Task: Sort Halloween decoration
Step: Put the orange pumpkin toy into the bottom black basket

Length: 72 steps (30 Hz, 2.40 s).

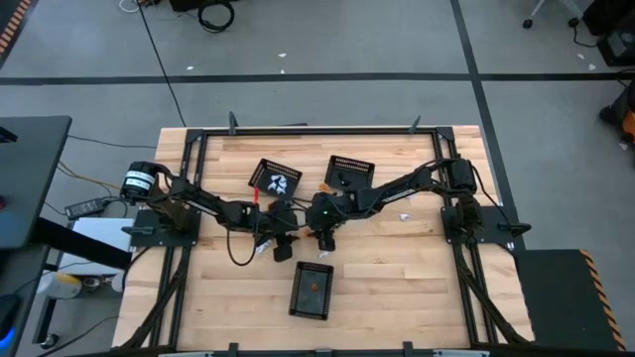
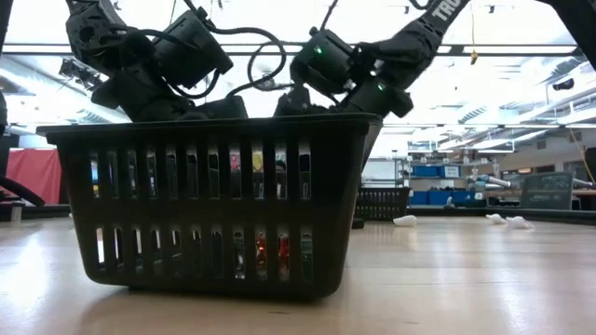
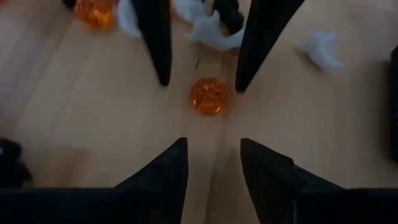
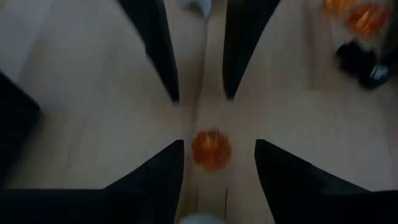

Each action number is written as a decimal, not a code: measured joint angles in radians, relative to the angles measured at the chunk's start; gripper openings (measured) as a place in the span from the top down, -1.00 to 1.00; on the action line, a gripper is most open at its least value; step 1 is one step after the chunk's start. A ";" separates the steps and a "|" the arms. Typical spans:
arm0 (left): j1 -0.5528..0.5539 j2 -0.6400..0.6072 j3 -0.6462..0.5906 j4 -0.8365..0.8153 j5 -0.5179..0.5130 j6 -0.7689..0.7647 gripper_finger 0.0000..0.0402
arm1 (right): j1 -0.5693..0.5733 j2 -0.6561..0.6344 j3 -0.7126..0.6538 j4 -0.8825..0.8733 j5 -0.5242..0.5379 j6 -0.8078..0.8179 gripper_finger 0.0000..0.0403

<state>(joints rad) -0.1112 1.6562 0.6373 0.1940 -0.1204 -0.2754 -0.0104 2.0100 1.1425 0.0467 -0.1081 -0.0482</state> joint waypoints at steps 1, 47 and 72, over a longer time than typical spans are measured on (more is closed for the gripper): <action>0.000 0.000 0.000 -0.008 0.000 -0.018 0.18 | 0.000 0.000 -0.012 0.019 0.000 -0.005 0.00; -0.011 -0.102 -0.002 -0.241 0.055 -0.059 0.14 | 0.007 0.047 0.139 -0.174 0.002 -0.039 0.44; -0.049 -0.293 -0.002 -0.445 0.023 0.156 0.15 | 0.271 -0.130 0.192 -0.251 -0.067 0.055 0.44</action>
<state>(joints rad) -0.1602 1.3629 0.6357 -0.2507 -0.0971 -0.1193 0.2603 1.8805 1.3350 -0.2045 -0.1756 0.0065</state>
